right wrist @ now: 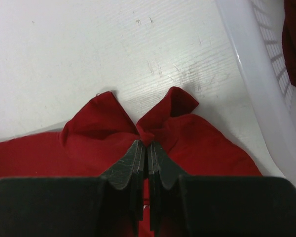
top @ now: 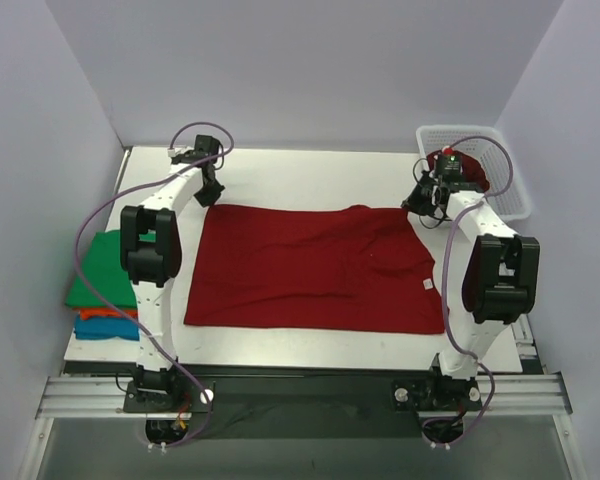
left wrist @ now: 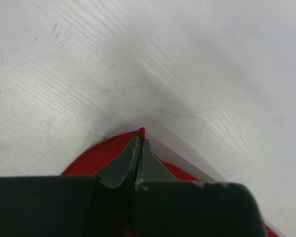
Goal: Fold and stack the t-shirts
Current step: Grap the side of the flattened tshirt furthest away from the robot with both arms, then fold the other side of the tshirt into a rectangle
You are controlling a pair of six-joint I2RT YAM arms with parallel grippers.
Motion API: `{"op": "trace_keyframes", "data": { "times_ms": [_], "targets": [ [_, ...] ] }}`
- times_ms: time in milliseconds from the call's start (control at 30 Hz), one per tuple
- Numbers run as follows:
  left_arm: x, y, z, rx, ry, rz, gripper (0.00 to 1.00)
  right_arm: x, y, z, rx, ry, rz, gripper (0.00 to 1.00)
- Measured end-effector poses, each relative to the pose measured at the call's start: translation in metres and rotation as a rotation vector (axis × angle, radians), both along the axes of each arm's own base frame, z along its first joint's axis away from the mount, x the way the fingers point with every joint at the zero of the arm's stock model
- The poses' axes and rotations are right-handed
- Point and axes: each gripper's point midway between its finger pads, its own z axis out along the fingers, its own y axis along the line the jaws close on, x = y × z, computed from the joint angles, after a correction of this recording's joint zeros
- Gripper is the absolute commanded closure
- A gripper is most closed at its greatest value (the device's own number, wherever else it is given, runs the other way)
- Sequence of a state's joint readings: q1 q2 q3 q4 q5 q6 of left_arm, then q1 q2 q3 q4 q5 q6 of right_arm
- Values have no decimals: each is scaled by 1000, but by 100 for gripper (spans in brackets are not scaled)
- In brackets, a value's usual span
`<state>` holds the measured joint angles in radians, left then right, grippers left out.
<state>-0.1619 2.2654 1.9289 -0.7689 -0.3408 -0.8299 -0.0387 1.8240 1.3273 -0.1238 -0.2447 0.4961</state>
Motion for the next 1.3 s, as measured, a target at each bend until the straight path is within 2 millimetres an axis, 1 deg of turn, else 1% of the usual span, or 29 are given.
{"op": "trace_keyframes", "data": {
  "times_ms": [167, 300, 400, 567, 767, 900, 1100, 1300],
  "targets": [
    [-6, 0, 14, -17, -34, -2, 100, -16, 1, 1, 0, 5, -1, 100],
    [-17, 3, 18, -23, -41, -1, 100, -28, 1, 1, 1, 8, -3, 100],
    [-33, 5, 18, -33, -36, 3, 100, -39, 1, 1, 2, 10, -10, 100],
    [-67, 10, 19, -54, -24, 25, 100, -60, -1, 7, 0, 0, -31, 100],
    [-100, 15, 29, -83, -58, 51, 100, -86, -3, 10, -11, -10, -54, 100],
    [-121, 17, 29, -102, -73, 68, 100, -103, -4, 2, -16, 7, -65, 100],
    [-152, 24, 18, -120, -56, 98, 100, -124, -6, -9, -28, 34, -77, 100],
    [-170, 26, 17, -135, -68, 101, 100, -138, -7, -11, -29, 34, -91, 100]
  ]
}}
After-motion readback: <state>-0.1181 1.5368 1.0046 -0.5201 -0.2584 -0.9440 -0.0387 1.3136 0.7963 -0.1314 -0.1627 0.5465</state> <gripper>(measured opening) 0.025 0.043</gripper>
